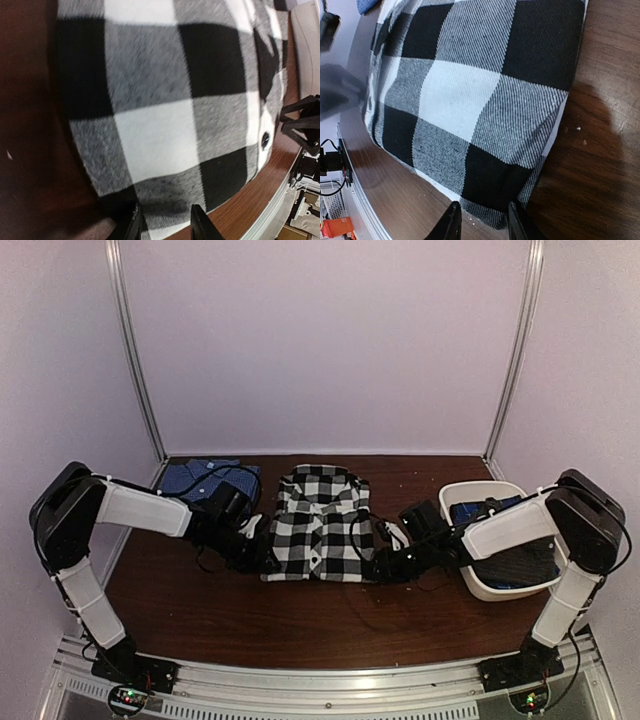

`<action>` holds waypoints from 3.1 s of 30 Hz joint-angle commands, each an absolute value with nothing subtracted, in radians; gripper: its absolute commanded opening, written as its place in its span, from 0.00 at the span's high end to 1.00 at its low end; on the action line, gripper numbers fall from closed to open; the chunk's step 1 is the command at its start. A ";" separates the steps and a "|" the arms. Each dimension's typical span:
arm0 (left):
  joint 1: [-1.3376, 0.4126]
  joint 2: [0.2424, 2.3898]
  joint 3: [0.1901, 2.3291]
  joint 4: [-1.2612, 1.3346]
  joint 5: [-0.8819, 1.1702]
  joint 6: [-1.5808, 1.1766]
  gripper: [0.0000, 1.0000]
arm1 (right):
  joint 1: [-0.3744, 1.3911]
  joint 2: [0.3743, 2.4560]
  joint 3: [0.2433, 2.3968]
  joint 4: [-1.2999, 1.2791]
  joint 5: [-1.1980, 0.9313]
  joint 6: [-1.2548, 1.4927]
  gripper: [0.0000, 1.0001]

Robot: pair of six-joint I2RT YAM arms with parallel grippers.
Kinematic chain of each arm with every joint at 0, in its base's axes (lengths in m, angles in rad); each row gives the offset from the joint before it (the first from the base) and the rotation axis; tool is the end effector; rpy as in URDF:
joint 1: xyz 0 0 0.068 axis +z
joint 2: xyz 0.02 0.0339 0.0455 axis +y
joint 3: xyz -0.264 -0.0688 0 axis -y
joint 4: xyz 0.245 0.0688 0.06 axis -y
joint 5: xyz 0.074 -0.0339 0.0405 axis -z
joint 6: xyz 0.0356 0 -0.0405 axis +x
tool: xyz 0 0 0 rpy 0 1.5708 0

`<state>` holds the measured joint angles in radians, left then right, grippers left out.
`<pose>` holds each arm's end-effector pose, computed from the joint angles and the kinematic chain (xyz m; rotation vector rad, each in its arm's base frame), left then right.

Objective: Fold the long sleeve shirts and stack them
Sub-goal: Smooth out the 2/3-rectangle-folded shirt at the center of the board, then pick up the 2/3-rectangle-folded shirt from the center of the board, then fold the 2/3-rectangle-folded shirt at the center of the board.

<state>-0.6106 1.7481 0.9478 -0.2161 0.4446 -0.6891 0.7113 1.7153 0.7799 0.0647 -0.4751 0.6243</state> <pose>0.2666 -0.2053 0.1491 0.0700 2.8040 -0.9856 0.2316 0.2211 0.1324 -0.3506 2.6477 1.1073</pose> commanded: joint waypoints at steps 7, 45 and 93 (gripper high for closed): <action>-0.626 1.598 0.813 -0.205 0.417 -0.715 0.67 | 0.709 1.588 0.675 0.057 -0.391 0.659 0.63; -0.669 1.658 0.782 -0.128 0.384 -0.736 0.83 | 0.796 1.686 0.787 0.027 -0.287 0.619 0.77; -0.385 2.268 1.798 -0.403 0.722 -0.565 1.00 | 0.442 2.106 1.529 -0.182 -0.438 0.527 1.00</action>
<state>-0.3878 2.1086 1.6566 -0.4377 0.6571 -0.5999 0.4702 1.9774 1.3975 -0.1944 -0.4740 0.5587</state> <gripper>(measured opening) 0.008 0.008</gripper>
